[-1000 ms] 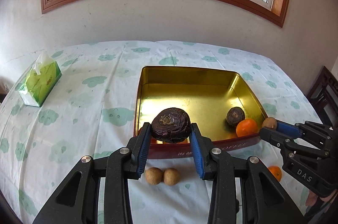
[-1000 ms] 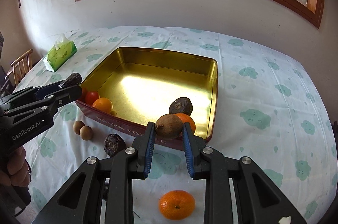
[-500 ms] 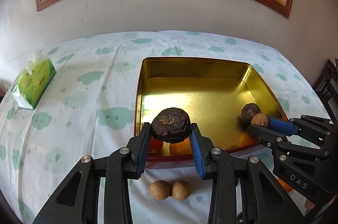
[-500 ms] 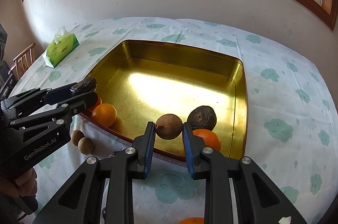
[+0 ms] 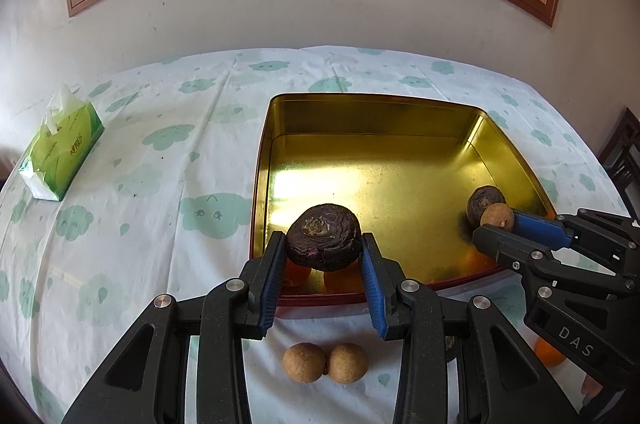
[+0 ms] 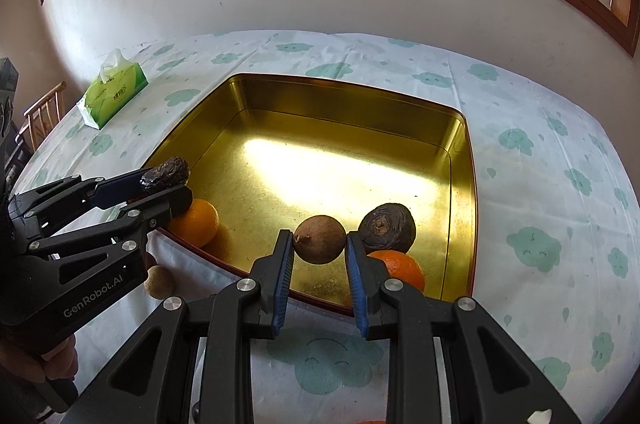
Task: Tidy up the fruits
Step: 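Open both tools to drop the two fruits into the tin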
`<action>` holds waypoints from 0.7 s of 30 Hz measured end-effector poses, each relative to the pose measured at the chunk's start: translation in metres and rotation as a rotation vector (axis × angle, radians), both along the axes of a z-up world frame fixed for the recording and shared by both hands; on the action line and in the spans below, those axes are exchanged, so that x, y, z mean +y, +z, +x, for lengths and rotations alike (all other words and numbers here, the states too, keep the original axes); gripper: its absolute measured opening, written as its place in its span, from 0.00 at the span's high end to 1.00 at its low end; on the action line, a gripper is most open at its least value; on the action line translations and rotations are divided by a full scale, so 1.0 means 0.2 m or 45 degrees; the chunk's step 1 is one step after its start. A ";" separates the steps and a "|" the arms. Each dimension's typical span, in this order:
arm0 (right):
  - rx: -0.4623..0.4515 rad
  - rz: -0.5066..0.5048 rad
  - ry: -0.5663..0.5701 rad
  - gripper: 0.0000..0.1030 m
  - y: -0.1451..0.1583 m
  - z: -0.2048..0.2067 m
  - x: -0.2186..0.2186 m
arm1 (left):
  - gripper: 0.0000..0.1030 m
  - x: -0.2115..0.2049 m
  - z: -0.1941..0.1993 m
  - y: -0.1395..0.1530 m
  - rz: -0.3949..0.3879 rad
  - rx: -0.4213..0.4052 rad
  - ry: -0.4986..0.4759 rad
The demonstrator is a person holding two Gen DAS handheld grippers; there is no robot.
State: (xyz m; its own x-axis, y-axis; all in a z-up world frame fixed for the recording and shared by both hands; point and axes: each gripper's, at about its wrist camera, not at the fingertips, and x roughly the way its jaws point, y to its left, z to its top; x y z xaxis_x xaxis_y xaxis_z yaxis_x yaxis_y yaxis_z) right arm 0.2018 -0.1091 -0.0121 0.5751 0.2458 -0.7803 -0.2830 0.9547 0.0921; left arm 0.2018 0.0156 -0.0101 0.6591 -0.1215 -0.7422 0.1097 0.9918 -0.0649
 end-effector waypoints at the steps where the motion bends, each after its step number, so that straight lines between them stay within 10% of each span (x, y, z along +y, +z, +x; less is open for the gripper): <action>1: 0.001 0.000 0.000 0.75 0.00 0.00 0.00 | 0.63 0.00 0.00 0.00 0.004 -0.001 -0.001; 21: -0.005 0.014 -0.015 0.66 0.03 -0.04 -0.05 | 0.49 -0.04 -0.05 0.03 0.009 0.016 -0.005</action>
State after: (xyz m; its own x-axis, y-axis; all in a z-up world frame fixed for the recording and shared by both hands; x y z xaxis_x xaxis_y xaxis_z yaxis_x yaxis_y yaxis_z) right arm 0.1930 -0.1192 -0.0057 0.5812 0.2478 -0.7751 -0.2724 0.9568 0.1016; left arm 0.1911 0.0085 -0.0034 0.6493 -0.1188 -0.7512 0.1125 0.9919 -0.0596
